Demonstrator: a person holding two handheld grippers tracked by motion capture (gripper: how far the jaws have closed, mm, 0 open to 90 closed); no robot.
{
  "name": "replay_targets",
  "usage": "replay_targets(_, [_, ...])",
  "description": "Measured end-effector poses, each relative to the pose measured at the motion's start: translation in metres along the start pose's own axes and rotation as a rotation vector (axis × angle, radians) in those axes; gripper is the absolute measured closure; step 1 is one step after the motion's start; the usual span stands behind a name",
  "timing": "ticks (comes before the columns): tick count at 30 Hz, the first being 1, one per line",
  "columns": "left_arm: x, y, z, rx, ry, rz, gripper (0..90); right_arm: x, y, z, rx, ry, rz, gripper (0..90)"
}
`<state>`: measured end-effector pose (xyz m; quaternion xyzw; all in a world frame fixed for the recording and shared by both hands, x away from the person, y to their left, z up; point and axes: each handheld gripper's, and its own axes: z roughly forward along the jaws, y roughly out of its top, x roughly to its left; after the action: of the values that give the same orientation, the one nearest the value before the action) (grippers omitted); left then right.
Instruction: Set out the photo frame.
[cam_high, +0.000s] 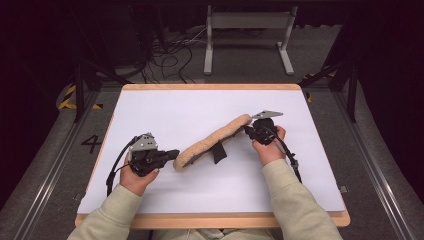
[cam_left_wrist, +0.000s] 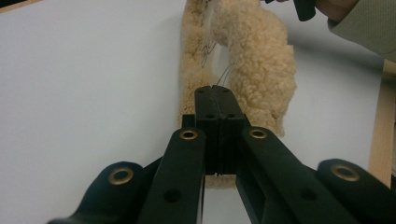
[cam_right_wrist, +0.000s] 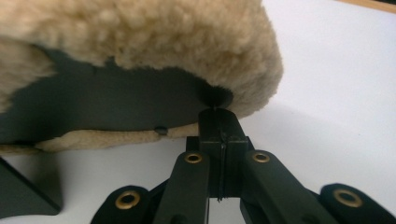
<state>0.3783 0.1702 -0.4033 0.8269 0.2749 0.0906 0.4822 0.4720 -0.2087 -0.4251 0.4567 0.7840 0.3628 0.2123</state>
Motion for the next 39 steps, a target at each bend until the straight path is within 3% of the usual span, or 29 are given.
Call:
replay_targets(5, [0.000, 0.000, -0.001, 0.004, 0.002, 0.001, 90.0, -0.001, 0.002, 0.002, 0.003, -0.002, 0.001, 90.0])
replay_targets(9, [0.002, -0.001, -0.001, 0.022, 0.027, -0.008, 90.0, -0.001, 0.000, -0.005, 0.007, 0.003, -0.004, 90.0])
replay_targets(12, [0.002, -0.003, -0.002, 0.031, 0.037, -0.008, 90.0, 0.003, -0.001, -0.019, 0.009, 0.029, 0.008, 89.8])
replay_targets(13, [0.002, -0.003, -0.002, 0.030, 0.035, -0.009, 90.0, 0.007, 0.000, -0.031, 0.003, 0.062, 0.023, 87.4])
replay_targets(20, [0.000, -0.003, 0.002, 0.050, 0.016, -0.001, 90.0, 0.022, 0.006, -0.068, -0.029, 0.089, -0.033, 83.6])
replay_targets(25, [0.000, -0.004, 0.002, 0.049, 0.010, -0.009, 90.0, 0.029, 0.003, -0.078, -0.020, 0.110, -0.044, 83.6])
replay_targets(30, [0.005, -0.008, 0.003, 0.064, 0.019, -0.023, 90.0, 0.044, -0.001, -0.089, -0.025, 0.144, -0.092, 82.5])
replay_targets(35, [0.007, -0.014, 0.006, 0.117, 0.016, -0.029, 90.0, 0.051, -0.009, -0.097, -0.044, 0.178, -0.097, 82.4])
replay_targets(39, [0.004, -0.015, 0.005, 0.128, 0.006, -0.034, 90.0, 0.049, -0.015, -0.099, -0.044, 0.181, -0.080, 82.4])
